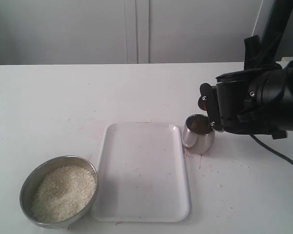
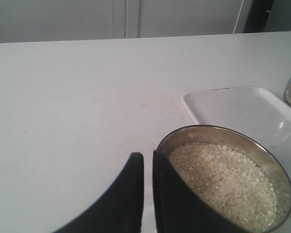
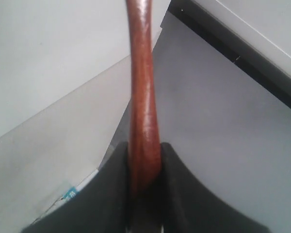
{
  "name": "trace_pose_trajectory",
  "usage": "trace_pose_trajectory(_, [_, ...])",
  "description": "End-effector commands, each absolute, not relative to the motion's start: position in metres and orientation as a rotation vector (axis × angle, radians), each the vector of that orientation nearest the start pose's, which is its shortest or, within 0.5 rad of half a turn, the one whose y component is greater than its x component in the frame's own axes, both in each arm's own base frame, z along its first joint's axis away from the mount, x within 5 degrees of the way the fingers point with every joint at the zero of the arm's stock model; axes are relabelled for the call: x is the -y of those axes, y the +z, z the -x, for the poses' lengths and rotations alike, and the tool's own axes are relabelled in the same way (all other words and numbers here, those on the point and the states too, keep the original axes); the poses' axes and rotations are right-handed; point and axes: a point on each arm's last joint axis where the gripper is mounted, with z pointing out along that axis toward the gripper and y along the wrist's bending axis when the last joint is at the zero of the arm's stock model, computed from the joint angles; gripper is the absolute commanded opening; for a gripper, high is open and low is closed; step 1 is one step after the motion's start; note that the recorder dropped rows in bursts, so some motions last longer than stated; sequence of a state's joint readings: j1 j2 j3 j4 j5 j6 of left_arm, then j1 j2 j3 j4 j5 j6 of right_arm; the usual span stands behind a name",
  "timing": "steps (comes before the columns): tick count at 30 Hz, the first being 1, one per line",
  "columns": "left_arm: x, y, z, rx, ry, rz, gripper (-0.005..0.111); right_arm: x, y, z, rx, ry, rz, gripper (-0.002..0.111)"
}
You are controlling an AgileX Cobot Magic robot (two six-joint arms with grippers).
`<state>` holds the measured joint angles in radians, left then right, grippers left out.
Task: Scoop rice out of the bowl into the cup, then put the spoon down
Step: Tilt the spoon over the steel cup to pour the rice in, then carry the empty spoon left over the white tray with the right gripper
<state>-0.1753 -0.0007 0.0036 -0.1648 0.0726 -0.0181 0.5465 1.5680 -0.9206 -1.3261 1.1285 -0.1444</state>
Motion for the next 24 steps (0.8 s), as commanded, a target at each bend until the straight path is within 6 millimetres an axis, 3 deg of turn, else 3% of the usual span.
trace_pose_trajectory(1, [0.012, 0.206, -0.055, -1.567, -0.304, -0.007, 0.014, -0.076, 0.257, -0.282, -1.938, -1.688, 1.638, 0.000])
trace_pose_trajectory(6, [0.012, 0.206, -0.055, -1.567, -0.304, -0.007, 0.014, -0.075, 0.253, -0.278, -2.032, -1.632, 1.580, 0.000])
trace_pose_trajectory(11, [0.012, 0.206, -0.055, -1.567, -0.304, -0.007, 0.014, -0.073, 0.256, -0.272, -2.215, -1.508, 1.206, 0.000])
trace_pose_trajectory(18, [0.012, 0.206, -0.055, -1.567, -0.304, -0.007, 0.014, -0.084, 0.256, -0.251, -2.653, -0.960, 0.763, 0.000])
trace_pose_trajectory(21, [0.012, 0.206, -0.055, -1.567, -0.304, -0.007, 0.014, -0.094, 0.259, -0.229, -2.843, -0.599, 0.493, 0.000])
trace_pose_trajectory(24, [0.012, 0.206, -0.055, -1.567, -0.304, -0.007, 0.014, -0.098, 0.269, -0.218, -2.849, -0.479, 0.364, 0.000])
